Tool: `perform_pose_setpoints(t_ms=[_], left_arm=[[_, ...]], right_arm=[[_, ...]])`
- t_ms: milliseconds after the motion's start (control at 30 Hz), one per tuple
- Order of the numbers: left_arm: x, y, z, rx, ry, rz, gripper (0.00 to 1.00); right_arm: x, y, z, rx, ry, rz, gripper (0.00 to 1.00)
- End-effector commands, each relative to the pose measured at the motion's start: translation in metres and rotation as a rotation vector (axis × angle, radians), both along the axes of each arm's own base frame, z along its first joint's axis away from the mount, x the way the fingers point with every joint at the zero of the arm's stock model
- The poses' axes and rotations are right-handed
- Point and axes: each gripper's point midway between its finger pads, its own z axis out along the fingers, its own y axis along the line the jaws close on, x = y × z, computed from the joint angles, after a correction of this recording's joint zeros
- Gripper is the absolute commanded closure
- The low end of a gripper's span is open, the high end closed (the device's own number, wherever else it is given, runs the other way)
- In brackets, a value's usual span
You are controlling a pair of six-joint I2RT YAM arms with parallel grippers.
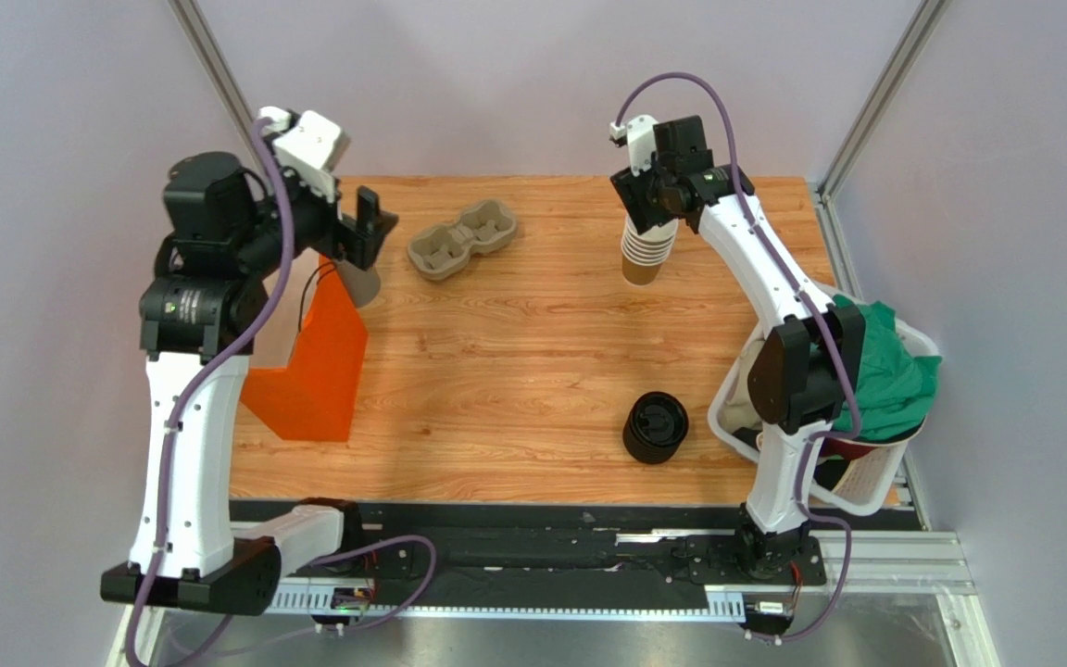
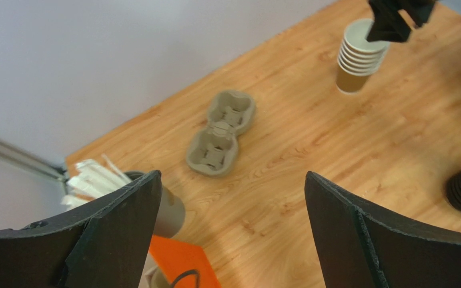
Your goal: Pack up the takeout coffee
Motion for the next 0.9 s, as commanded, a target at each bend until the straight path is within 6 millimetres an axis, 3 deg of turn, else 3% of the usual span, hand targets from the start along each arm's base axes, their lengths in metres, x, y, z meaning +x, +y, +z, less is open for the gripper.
perform_pose_setpoints(t_ms=[0,200,400,867], left_arm=[[0.004,-0.037,-0.036,0.096,0.076,-0.127,0.03],[0.012,-0.075,-0.077,0.124,0.161,-0.207,0.03],[0.016,-0.078,-0.095,0.126,0.196,-0.199,0.02],[0.018,-0.08,-0.107,0.121,0.218,-0.202,0.01]], right_arm=[[0.007,0.022,0.009,0.095,-0.008,0.031,0.45],[0.014,0.028,-0.001,0.111,0.011,0.037,0.48],[0.016,0.029,-0.005,0.118,0.012,0.025,0.57],[0.015,0.028,-0.028,0.103,0.057,0.016,0.64]])
